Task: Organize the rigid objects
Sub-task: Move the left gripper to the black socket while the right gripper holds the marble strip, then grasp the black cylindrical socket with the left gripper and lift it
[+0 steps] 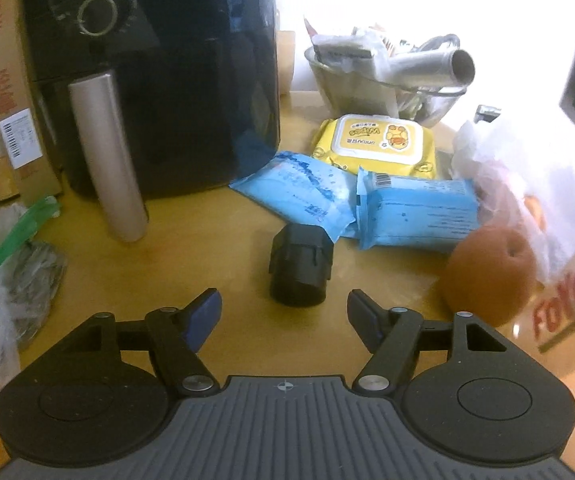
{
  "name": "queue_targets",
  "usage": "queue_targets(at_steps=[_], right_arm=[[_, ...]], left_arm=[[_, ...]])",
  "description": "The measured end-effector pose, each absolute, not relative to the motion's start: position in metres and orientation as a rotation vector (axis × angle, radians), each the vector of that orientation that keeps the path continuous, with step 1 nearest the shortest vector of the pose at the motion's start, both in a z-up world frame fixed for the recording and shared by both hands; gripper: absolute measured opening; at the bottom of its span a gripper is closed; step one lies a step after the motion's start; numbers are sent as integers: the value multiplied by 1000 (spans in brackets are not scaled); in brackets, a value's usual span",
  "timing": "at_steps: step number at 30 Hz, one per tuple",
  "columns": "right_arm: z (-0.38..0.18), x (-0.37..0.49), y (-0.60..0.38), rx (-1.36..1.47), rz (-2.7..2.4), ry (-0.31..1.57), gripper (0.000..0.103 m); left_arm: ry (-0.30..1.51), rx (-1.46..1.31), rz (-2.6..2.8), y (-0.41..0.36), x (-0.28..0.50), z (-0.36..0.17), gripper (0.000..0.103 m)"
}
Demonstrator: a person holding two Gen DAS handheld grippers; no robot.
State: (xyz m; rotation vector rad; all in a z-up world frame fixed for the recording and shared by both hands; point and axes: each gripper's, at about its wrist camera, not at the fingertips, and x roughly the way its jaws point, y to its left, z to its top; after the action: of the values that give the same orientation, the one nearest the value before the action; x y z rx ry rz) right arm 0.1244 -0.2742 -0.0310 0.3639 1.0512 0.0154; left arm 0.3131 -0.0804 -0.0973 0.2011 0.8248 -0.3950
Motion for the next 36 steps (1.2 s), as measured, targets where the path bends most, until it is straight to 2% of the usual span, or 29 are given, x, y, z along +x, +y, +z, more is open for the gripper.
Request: queue_targets(at_steps=[6,8,10,11,30,31,32,36], right_arm=[[-33,114,-279,386,-30,1056,17],[-33,112,-281,393,-41,1058,17],[-33,110,-282,401,-48,1058,17],[-34,109,-282,403,-50,1057,17],[-33,117,-274,387,29,1053,17],[-33,117,-273,386,33,1053,17],[-33,118,-273,383,40,1054,17],[-33,121,-271,375,66,1056,17]], left_arm=[[823,231,-395,-90,324,-110,57],[801,234,-407,-91,325,-113,48],[788,237,-426,-92,326,-114,44],[792,235,-438,-92,327,-114,37],[898,196,-449,-72,309,-79,36],[901,199,-437,-70,307,-77,32],[912,196,-441,-69,305,-76,6],[936,187,-383,-60,299,-70,3]])
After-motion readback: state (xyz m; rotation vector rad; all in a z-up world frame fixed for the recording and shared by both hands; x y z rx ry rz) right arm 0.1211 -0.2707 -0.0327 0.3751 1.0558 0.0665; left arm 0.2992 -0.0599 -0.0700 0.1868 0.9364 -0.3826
